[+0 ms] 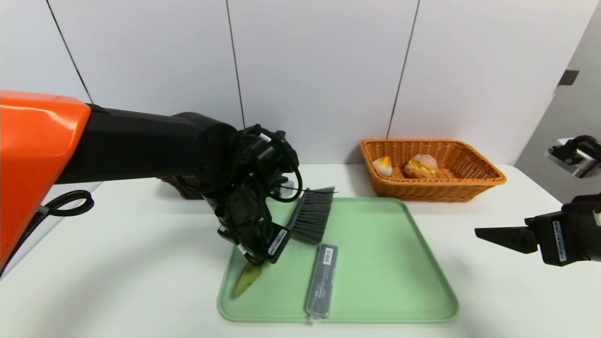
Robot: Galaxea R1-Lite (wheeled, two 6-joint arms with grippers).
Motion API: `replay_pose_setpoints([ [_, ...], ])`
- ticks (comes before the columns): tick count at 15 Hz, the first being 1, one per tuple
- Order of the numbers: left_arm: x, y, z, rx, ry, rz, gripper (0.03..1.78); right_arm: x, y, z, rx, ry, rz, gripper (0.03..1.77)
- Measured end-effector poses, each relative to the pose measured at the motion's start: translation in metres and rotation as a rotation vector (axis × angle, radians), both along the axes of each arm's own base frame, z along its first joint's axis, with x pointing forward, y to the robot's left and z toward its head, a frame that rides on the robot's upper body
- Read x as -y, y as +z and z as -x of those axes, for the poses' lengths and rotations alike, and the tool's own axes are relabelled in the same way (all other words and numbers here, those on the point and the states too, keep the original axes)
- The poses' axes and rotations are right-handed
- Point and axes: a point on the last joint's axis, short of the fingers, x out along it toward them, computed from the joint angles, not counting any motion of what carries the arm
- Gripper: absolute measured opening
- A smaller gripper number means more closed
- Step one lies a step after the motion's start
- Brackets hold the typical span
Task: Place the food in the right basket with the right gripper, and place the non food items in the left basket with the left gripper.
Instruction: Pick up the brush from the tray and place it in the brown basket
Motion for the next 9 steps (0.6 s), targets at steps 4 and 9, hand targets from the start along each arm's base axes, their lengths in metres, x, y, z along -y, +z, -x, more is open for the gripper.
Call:
replay_pose_setpoints([
  [4,0.002,0.014,0.005,0.036,-0.015,0.028,0.42,0.000,-0.002,0.002,-0.003,-0.001,0.002,1.71],
  [9,-0.001,0.042,0.012,0.069,-0.019,0.056,0.42,0.000,-0.002,0.003,-0.004,0.000,0.001,1.71],
])
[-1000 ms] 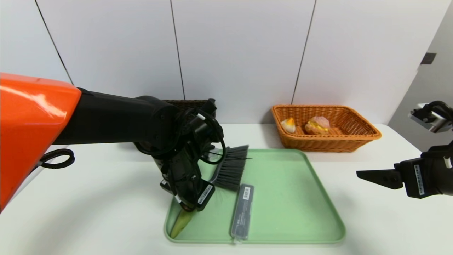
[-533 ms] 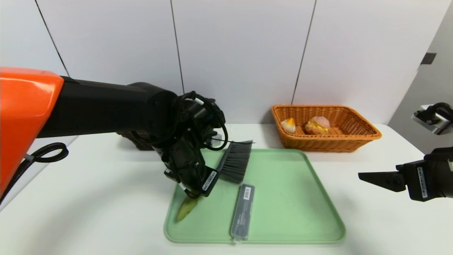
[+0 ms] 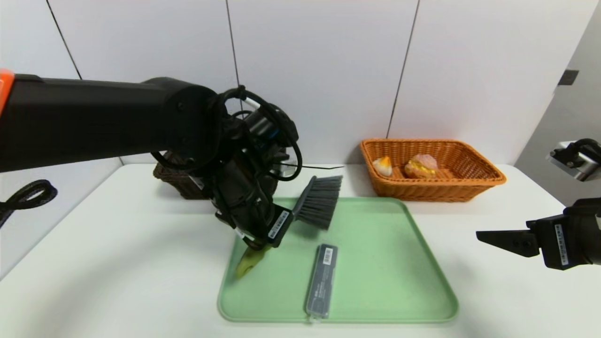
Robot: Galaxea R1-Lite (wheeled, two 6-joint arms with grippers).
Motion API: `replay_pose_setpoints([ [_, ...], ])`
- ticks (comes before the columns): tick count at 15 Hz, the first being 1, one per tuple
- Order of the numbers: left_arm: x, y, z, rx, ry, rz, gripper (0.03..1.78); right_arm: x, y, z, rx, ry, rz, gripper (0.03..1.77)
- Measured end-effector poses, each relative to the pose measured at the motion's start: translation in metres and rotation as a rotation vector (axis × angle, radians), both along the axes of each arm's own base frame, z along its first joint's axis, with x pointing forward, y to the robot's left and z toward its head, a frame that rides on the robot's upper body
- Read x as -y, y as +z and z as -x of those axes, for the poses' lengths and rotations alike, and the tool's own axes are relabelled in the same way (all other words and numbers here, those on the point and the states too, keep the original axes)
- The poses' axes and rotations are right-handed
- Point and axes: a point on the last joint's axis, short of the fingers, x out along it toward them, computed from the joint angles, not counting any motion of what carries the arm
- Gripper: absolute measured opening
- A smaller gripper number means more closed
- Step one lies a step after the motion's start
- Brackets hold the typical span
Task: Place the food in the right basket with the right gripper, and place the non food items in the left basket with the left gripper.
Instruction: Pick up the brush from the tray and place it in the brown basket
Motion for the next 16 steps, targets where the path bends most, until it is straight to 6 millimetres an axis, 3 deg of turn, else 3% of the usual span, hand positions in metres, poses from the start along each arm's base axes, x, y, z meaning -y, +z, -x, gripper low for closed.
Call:
replay_pose_setpoints([
  [9,-0.013,0.055,0.027,0.115,-0.022,0.101,0.42,0.000,0.000,0.000,0.000,0.001,0.002,1.71],
  [16,-0.047,0.107,0.064,0.251,0.036,0.221,0.42,0.000,0.001,-0.002,0.004,-0.001,0.002,1.71],
])
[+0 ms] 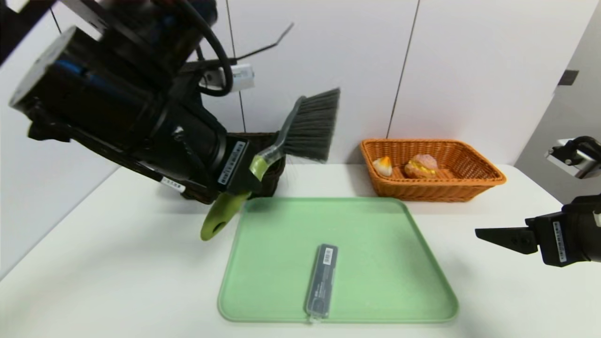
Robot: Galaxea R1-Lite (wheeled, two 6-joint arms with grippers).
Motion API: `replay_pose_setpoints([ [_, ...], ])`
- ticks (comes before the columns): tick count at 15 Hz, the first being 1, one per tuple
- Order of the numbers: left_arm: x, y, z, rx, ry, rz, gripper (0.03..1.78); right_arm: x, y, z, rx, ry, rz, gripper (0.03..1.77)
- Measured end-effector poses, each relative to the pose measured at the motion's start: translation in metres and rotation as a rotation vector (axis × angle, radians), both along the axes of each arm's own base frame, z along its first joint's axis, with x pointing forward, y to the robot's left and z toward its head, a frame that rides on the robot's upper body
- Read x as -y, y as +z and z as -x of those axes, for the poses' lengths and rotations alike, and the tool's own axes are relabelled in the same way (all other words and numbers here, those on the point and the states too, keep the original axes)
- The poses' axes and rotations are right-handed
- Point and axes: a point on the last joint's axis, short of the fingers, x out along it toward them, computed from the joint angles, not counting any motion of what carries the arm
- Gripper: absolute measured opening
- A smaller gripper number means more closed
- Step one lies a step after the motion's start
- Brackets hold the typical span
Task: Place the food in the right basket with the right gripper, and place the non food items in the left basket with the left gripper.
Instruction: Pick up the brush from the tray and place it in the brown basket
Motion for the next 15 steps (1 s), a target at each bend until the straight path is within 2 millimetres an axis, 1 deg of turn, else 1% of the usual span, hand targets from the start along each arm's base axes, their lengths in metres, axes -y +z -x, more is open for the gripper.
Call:
replay_pose_setpoints([
  [3,-0.022,0.021,0.019,0.074,0.061,0.040,0.42,0.000,0.000,0.000,0.000,-0.004,0.002,1.71],
  [4,-0.031,0.027,0.022,0.097,0.081,0.049,0.42,0.000,0.000,0.000,-0.001,-0.004,0.001,1.71],
  [6,-0.054,0.039,0.020,0.162,0.139,0.054,0.42,0.000,-0.001,0.000,-0.005,-0.005,0.001,1.71],
  [8,-0.079,0.051,0.014,0.225,0.191,0.056,0.42,0.000,-0.002,0.000,-0.010,-0.006,0.001,1.71],
  [10,-0.098,0.053,0.007,0.254,0.209,0.020,0.42,0.000,-0.003,0.000,-0.012,-0.008,-0.001,1.71],
  [12,-0.114,0.050,-0.002,0.260,0.227,-0.024,0.42,0.002,-0.004,0.000,-0.017,-0.015,0.000,1.71],
  [15,-0.132,0.042,-0.016,0.250,0.214,-0.093,0.42,0.003,-0.008,0.000,-0.033,-0.020,0.001,1.71],
])
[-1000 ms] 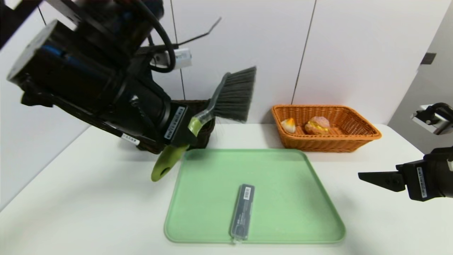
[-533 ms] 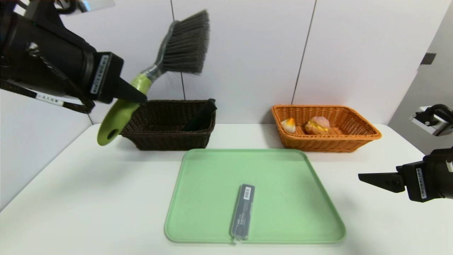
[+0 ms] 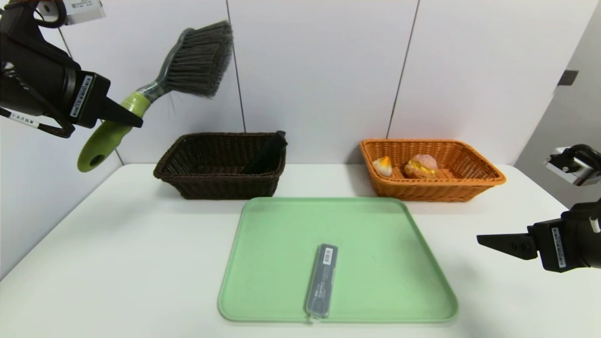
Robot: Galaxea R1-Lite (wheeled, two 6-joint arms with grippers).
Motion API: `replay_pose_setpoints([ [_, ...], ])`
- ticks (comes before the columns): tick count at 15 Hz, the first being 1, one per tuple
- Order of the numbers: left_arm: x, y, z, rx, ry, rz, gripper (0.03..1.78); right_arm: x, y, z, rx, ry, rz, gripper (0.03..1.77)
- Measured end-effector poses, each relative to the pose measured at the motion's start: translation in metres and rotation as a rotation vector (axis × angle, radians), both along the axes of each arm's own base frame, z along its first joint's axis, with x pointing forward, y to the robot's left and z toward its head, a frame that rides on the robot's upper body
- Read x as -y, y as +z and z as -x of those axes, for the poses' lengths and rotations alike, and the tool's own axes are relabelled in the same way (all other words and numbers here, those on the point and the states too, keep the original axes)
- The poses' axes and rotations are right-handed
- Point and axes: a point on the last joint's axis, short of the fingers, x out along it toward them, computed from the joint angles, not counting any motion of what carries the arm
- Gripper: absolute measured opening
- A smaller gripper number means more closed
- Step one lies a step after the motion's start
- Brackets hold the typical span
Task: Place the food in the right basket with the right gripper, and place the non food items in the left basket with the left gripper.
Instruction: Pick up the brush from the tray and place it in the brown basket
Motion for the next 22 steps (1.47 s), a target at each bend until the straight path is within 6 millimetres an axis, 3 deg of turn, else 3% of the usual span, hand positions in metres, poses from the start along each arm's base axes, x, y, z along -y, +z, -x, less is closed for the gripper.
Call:
replay_pose_setpoints([
  [5,-0.015,-0.006,-0.019,0.021,-0.050,-0.066,0.42,0.002,-0.005,0.000,-0.018,-0.011,-0.001,1.71],
  [11,-0.049,-0.019,-0.047,0.063,-0.174,-0.184,0.42,0.002,-0.008,-0.010,-0.011,-0.019,0.000,1.71],
  [15,-0.059,-0.037,-0.069,0.038,-0.255,-0.307,0.42,0.004,-0.012,-0.020,-0.011,-0.033,0.002,1.71],
  [22,-0.077,-0.075,-0.125,0.013,-0.309,-0.446,0.42,0.003,-0.019,-0.034,-0.028,-0.035,0.006,1.71],
])
